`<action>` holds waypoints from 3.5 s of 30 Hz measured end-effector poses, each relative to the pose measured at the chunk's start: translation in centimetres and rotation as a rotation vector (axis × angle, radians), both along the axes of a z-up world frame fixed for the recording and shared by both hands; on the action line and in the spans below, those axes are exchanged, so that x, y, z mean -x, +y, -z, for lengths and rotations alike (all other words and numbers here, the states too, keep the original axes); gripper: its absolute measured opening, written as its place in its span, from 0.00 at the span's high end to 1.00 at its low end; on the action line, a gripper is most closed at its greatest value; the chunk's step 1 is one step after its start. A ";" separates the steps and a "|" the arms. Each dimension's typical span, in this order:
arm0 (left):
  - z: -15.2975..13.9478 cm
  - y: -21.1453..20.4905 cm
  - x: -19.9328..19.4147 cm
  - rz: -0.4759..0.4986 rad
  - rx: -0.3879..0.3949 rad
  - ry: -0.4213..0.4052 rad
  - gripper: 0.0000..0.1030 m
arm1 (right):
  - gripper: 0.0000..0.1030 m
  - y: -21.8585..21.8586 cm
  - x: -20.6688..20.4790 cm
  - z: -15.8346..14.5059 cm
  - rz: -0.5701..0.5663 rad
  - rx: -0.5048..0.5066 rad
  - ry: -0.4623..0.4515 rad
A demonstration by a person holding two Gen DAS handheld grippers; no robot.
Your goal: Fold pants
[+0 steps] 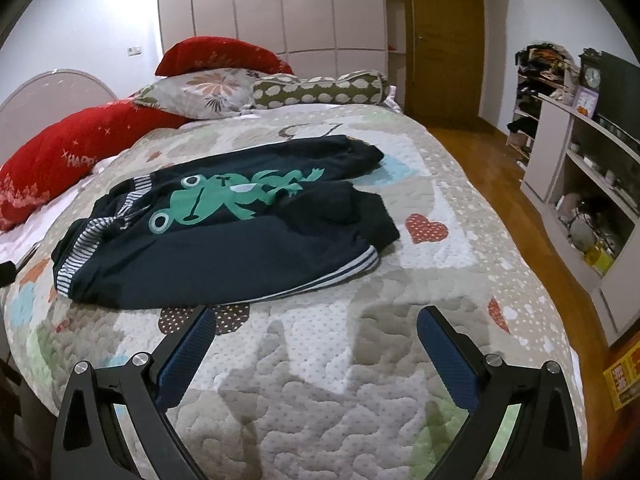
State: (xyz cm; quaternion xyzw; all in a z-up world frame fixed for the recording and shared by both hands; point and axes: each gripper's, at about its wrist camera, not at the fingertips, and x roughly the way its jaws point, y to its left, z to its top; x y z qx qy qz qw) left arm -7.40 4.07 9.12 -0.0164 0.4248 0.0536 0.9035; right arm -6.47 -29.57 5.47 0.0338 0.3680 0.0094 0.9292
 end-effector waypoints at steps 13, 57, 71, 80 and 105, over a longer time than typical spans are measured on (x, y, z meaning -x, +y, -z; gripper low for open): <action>0.7 1.1 -3.3 0.074 0.125 0.066 0.00 | 0.01 0.9 -3.7 -2.0 -0.086 0.056 -0.008; 3.2 1.3 -29.1 0.389 0.177 0.280 0.95 | 0.94 8.6 -31.9 -0.5 -0.521 0.196 0.228; -0.4 0.9 -11.5 0.370 0.239 0.083 0.95 | 0.94 7.1 -14.6 -4.2 -0.527 0.138 0.129; 5.9 1.3 -5.5 0.226 0.214 0.184 0.88 | 0.71 4.5 -6.6 2.5 -0.369 0.064 0.175; 1.6 0.8 -0.6 0.216 0.337 0.074 0.54 | 0.90 -1.6 -14.7 -0.3 0.020 -0.250 0.171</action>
